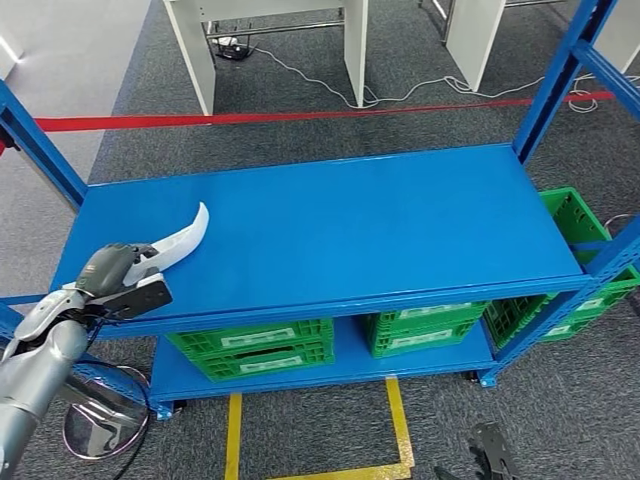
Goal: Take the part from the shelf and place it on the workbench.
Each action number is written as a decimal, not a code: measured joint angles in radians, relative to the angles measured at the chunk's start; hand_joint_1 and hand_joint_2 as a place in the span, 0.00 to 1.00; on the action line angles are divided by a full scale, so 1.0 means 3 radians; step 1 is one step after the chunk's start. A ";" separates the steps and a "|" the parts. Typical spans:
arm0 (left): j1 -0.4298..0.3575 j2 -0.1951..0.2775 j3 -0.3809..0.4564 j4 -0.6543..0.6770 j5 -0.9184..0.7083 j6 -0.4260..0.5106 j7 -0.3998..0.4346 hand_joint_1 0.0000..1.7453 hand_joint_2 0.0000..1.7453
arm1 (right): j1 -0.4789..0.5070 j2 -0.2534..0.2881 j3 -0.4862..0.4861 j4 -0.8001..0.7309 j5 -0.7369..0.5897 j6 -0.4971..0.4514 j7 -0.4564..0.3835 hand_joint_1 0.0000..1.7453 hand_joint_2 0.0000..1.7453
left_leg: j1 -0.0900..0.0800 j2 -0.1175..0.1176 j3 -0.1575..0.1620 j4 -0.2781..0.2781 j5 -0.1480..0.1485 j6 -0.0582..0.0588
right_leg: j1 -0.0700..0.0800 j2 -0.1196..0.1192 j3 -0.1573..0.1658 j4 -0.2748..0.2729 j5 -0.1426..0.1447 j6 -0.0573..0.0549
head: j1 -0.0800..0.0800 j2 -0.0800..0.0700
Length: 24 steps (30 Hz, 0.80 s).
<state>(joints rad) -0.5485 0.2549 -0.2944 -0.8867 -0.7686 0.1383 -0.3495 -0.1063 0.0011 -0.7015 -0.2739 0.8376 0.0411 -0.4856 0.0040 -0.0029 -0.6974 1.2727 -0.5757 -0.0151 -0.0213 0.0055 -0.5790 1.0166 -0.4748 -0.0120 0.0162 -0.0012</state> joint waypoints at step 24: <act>0.0115 -0.0092 0.0158 -0.0230 0.0040 0.0006 -0.0013 1.00 1.00 | -0.0009 0.0022 0.0000 0.0005 0.0002 -0.0004 0.0006 0.00 1.00 | -0.0038 -0.0008 0.0354 -0.0869 0.0444 0.0100 | 0.0021 -0.0003 -0.0024 0.0001 -0.0002 0.0087 | 0.0014 0.0000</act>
<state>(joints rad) -0.5140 0.2275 -0.2471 -0.9556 -0.7565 0.1400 -0.3535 -0.1090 0.0076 -0.7015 -0.2724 0.8381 0.0398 -0.4838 -0.0075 -0.0052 -0.5911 1.0121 -0.4427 0.0149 -0.0151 0.0045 -0.5862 1.0168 -0.4752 0.0141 0.0204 -0.0012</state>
